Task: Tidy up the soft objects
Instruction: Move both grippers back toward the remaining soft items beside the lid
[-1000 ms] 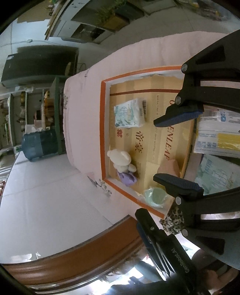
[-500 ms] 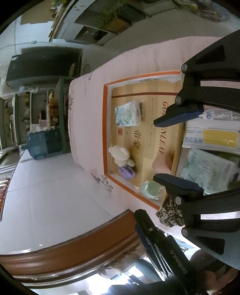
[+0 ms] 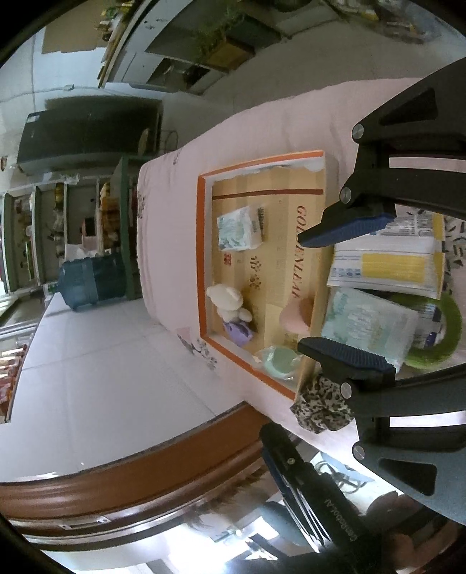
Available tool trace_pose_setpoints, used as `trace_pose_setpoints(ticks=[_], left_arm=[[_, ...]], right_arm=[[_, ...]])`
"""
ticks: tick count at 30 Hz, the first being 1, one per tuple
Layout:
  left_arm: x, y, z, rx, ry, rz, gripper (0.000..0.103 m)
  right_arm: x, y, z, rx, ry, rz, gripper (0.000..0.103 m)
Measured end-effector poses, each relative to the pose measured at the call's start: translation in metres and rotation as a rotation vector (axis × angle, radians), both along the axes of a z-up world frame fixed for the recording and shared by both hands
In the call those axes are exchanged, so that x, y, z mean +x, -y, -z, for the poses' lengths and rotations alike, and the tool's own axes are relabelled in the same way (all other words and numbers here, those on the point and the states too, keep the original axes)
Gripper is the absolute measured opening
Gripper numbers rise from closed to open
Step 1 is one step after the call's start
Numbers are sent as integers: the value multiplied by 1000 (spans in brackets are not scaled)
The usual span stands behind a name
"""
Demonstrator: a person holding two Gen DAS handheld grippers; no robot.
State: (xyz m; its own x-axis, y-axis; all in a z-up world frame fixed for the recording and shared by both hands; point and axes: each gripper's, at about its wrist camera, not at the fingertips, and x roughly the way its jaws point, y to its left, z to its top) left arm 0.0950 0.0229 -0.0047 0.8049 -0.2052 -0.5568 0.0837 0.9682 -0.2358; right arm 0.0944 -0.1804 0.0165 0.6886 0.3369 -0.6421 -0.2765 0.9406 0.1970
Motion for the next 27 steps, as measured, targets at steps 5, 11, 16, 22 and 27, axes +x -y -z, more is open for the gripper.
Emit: trace_pose_setpoints(ticks=[5,11,16,22,27], left_arm=[[-11,0,4,1,12,8,51],[-23,-3,14,-5,-5,11,51],[-29,-11,23,-23,-18,3,51],[-35,-18,31,-42,-26,-6,51],[-38,-19,41,-46,-44,8,51]], right_arm=[[-9,1,2,3,0,6,54],[-21,3,8,-7,-5,19,54],[-31,11,14,-17,-11,40,54],[-36,19,22,-17,-28,64,54],[-40,22,30,-11,-41,68,54]])
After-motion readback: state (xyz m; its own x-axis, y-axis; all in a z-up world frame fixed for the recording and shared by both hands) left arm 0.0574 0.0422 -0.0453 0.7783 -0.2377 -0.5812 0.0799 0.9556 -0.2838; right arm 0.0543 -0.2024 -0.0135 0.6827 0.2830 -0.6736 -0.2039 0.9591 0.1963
